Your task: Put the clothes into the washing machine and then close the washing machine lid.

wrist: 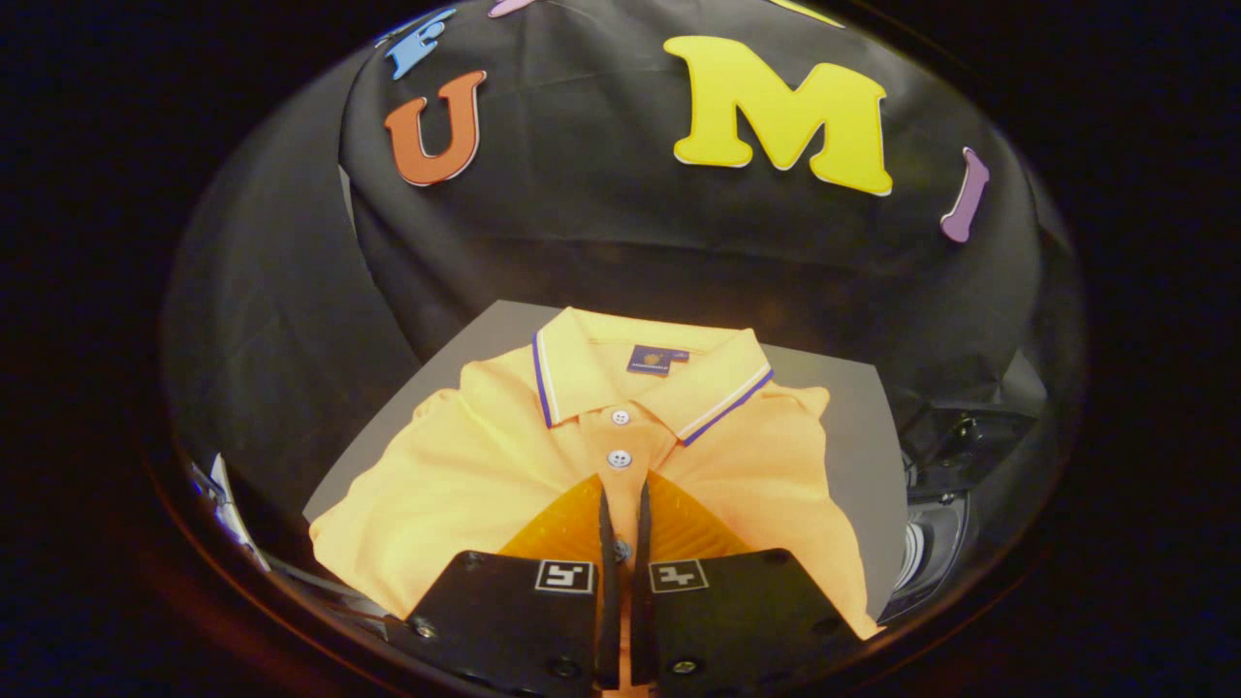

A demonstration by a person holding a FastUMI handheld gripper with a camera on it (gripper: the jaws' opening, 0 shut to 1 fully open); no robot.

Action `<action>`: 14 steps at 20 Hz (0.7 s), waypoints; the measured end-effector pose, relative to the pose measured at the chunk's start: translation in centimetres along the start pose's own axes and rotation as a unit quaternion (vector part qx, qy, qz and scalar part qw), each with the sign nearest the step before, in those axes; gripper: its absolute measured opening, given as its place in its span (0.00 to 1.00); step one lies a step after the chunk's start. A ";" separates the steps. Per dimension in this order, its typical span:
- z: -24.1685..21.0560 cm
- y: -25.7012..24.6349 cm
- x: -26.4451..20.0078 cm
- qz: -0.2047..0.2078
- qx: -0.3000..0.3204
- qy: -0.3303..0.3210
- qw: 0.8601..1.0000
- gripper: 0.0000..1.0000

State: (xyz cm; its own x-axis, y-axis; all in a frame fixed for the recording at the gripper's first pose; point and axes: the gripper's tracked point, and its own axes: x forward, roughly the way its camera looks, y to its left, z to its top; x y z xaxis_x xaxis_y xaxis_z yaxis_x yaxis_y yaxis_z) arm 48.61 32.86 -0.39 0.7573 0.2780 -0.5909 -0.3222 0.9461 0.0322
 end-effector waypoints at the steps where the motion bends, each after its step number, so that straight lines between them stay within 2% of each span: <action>1: 0.8 -0.5 -0.8 0.000 -0.001 -0.014 1.000 0.07; 3: 1.9 -1.6 -3.5 0.000 0.006 -0.040 0.999 0.07; 7: 1.3 -3.5 -9.3 0.000 0.042 -0.066 0.997 0.07; 14: 1.3 -9.3 -19.3 -0.057 0.051 -0.141 0.987 0.07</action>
State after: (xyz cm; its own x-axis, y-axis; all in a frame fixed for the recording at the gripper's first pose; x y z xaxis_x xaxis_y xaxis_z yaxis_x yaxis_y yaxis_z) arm 37.75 18.90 11.72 0.9183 0.1899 -0.3474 -0.1775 0.9818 0.0675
